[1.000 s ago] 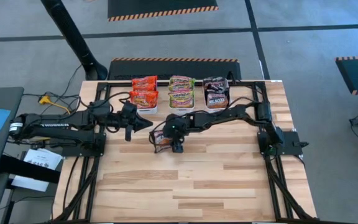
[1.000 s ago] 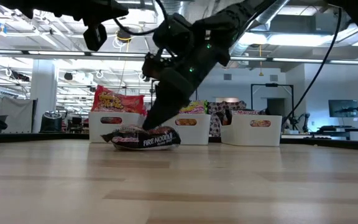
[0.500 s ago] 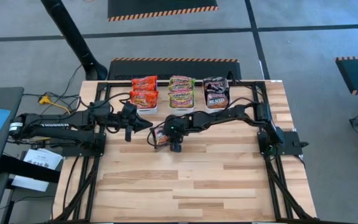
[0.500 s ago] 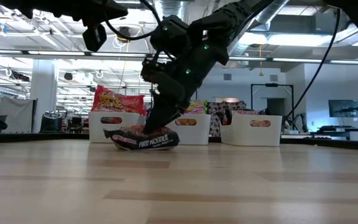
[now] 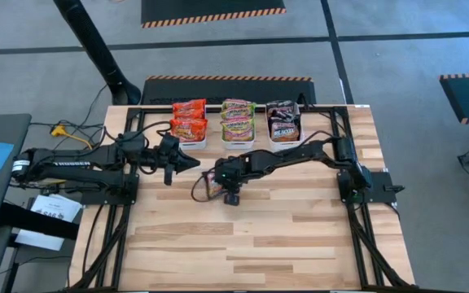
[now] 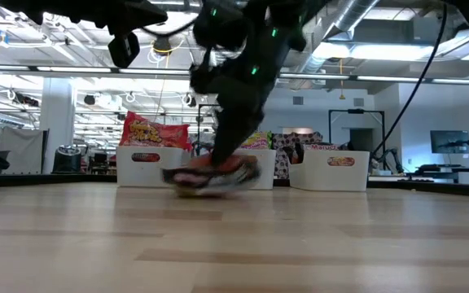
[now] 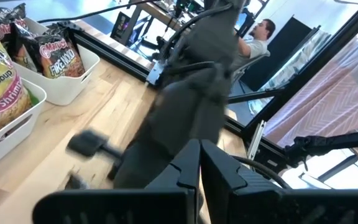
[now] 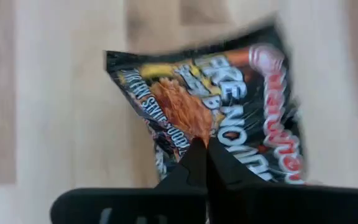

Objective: Sort Maruchan noodles
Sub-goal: Put the black noodle pack into the right white bin

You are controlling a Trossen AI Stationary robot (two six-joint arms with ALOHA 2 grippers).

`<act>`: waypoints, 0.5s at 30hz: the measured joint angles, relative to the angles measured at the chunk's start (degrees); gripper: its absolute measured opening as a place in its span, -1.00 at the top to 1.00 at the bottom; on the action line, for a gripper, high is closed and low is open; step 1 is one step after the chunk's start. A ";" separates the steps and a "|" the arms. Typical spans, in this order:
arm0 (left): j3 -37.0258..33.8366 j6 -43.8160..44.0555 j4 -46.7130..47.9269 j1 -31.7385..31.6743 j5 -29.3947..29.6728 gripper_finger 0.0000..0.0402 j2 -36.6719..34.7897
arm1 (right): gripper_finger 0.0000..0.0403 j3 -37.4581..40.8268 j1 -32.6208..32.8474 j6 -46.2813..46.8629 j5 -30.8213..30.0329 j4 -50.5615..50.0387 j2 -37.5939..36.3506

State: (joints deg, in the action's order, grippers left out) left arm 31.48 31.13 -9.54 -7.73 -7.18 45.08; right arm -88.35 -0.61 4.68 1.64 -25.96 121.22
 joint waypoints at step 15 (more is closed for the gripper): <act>-0.02 -1.57 2.92 0.00 0.39 1.00 0.00 | 0.99 -3.98 0.18 2.70 -31.75 -28.51 -14.61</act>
State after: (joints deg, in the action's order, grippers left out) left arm 31.46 29.56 -6.62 -7.73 -6.79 45.08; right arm -92.33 -0.43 7.38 -30.11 -54.47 106.61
